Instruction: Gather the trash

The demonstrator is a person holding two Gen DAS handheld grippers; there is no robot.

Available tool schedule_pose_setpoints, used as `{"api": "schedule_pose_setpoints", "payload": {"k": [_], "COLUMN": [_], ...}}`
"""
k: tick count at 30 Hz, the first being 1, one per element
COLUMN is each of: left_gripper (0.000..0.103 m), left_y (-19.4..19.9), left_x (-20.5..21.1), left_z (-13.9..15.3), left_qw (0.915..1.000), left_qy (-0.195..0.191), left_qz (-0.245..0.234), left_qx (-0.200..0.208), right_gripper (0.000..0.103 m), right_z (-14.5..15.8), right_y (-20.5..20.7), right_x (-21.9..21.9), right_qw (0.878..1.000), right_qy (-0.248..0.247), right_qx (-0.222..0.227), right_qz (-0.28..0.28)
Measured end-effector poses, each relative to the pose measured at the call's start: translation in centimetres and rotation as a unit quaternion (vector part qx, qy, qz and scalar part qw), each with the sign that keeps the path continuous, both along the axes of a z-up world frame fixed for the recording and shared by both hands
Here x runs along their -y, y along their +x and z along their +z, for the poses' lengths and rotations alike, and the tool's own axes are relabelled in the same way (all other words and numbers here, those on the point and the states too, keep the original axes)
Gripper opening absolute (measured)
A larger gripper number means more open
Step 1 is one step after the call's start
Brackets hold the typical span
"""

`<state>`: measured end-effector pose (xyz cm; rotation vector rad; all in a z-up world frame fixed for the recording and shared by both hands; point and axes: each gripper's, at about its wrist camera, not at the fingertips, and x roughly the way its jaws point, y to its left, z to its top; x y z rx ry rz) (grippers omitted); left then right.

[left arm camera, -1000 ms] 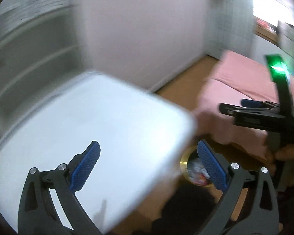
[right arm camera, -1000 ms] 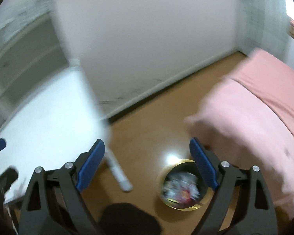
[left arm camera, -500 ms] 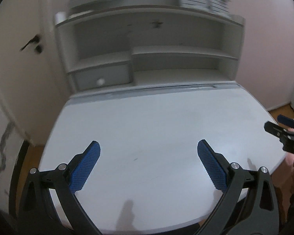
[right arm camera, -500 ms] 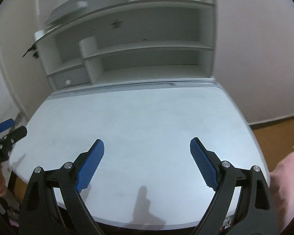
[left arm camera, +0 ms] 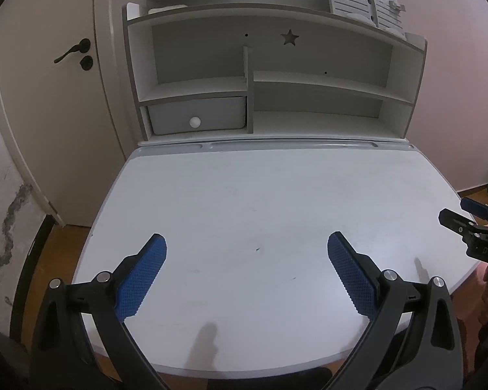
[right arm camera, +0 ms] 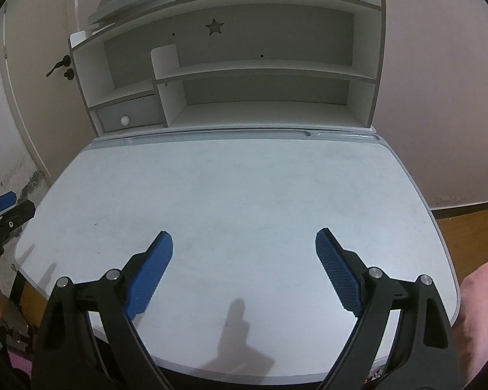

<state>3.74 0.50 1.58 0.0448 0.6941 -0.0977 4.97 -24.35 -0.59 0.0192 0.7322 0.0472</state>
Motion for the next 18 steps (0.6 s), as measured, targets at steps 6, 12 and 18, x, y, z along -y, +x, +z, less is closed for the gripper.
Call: {"api": "schedule_pose_setpoints", "payload": {"k": [6,12,18], "left_gripper": [0.096,0.096,0.096], "left_y": [0.02,0.18,-0.02], "left_x": [-0.10,-0.08,0.12], "left_z": [0.10,0.03,0.08], "left_qw": [1.0000,1.0000,1.0000], "left_qy": [0.002,0.001,0.002], "left_qz": [0.002,0.001,0.000], "left_qx": [0.002,-0.002,-0.002], "right_gripper": [0.087,0.087,0.087], "right_z": [0.01,0.07,0.05], "right_y": [0.02,-0.04,0.01], "right_x": [-0.03,-0.02,0.03], "right_qw": [1.000,1.000,1.000], "right_qy": [-0.001,-0.001,-0.001], "right_qx": [-0.001,-0.002,-0.002], "right_qz": [0.000,-0.002,-0.001]}}
